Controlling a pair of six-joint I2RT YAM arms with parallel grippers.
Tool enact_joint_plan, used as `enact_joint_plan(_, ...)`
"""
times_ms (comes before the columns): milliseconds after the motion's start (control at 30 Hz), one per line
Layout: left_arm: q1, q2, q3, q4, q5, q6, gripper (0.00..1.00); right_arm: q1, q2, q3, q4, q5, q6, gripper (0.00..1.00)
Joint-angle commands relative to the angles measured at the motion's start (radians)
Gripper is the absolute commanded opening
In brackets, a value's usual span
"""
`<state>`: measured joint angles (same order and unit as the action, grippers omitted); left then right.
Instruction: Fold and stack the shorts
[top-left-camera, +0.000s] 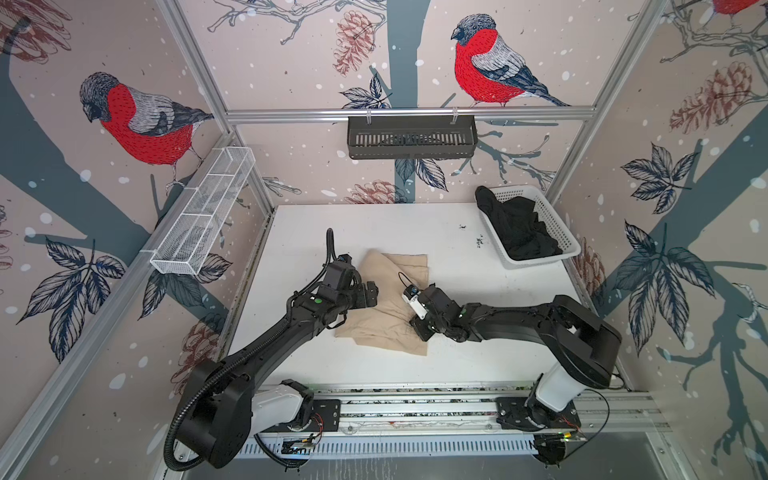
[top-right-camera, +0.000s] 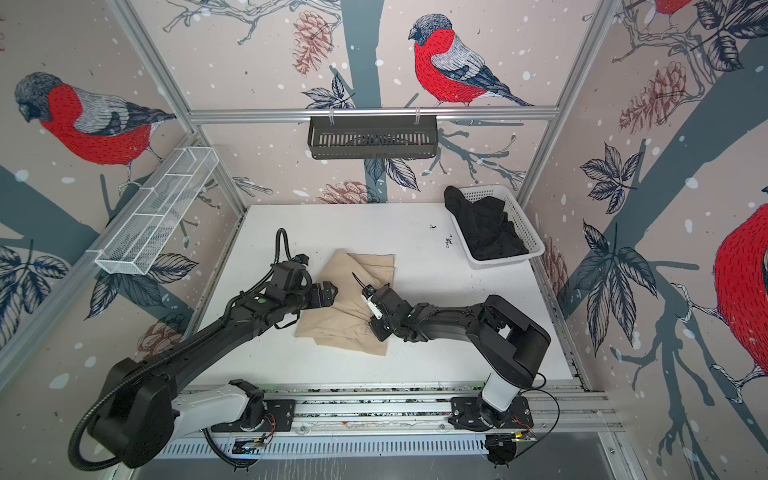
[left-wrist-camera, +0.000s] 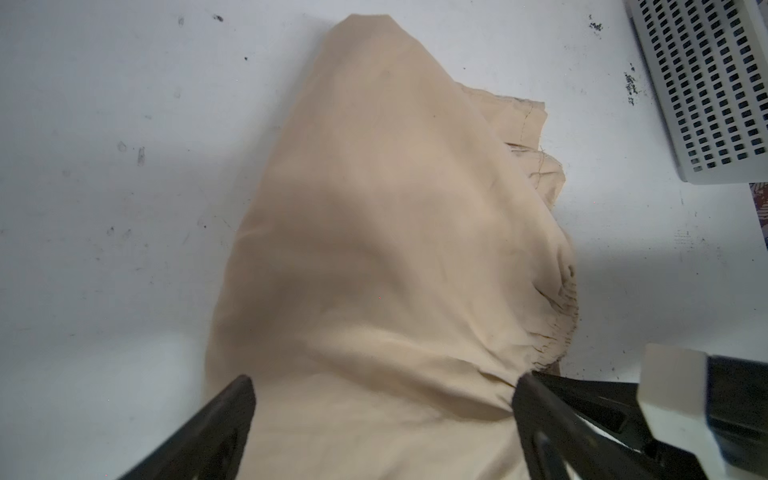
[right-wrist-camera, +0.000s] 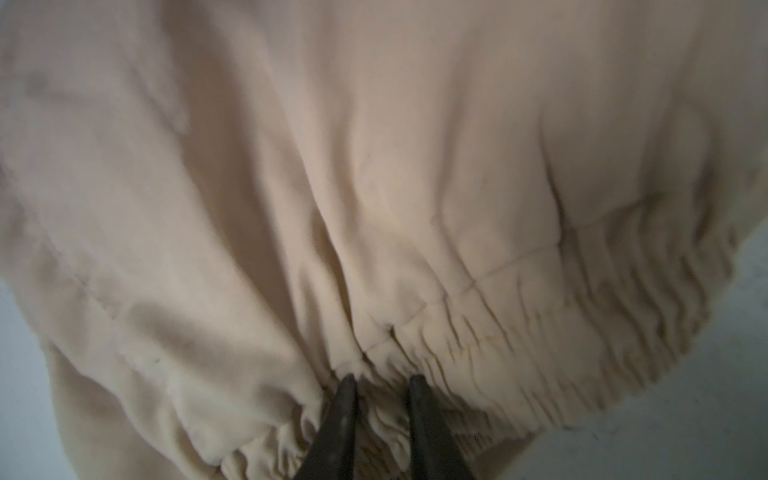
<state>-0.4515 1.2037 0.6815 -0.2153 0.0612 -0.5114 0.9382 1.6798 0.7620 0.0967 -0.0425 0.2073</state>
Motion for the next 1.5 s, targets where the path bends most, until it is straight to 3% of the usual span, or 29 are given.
enact_joint_plan(0, 0.0, 0.024, -0.041, 0.117, 0.038, -0.022, 0.97, 0.008, 0.02, -0.008, -0.09, -0.002, 0.022, 0.26)
enact_joint_plan(167, 0.0, 0.112, -0.088, 0.19, 0.127, -0.033, 0.97, -0.007, -0.079, 0.035, -0.131, 0.006, 0.033, 0.36)
enact_joint_plan(300, -0.016, 0.104, -0.084, 0.176, 0.126, -0.021, 0.97, -0.032, -0.152, 0.088, -0.118, -0.016, 0.028, 0.47)
enact_joint_plan(433, -0.077, 0.027, -0.068, 0.152, 0.076, -0.015, 0.97, -0.082, -0.108, 0.15, -0.101, -0.033, 0.007, 0.44)
enact_joint_plan(567, -0.149, -0.033, -0.091, 0.153, 0.067, -0.036, 0.96, -0.13, -0.037, 0.187, -0.051, -0.075, -0.013, 0.34)
enact_joint_plan(767, -0.162, -0.088, -0.208, 0.207, 0.128, -0.065, 0.8, -0.197, 0.108, 0.235, -0.051, -0.136, -0.058, 0.24)
enact_joint_plan(867, -0.181, -0.093, -0.246, 0.241, 0.156, -0.057, 0.78, -0.222, 0.167, 0.231, -0.051, -0.167, -0.054, 0.22)
enact_joint_plan(1167, -0.229, 0.001, -0.307, 0.211, 0.15, -0.108, 0.82, -0.262, 0.183, 0.188, -0.001, -0.167, 0.005, 0.23)
enact_joint_plan(1367, -0.24, -0.008, -0.284, 0.191, 0.126, -0.101, 0.85, -0.269, 0.14, 0.197, -0.006, -0.207, -0.008, 0.28)
enact_joint_plan(1467, -0.24, -0.03, -0.213, 0.148, 0.112, -0.07, 0.89, -0.267, 0.075, 0.193, -0.008, -0.208, -0.003, 0.38)
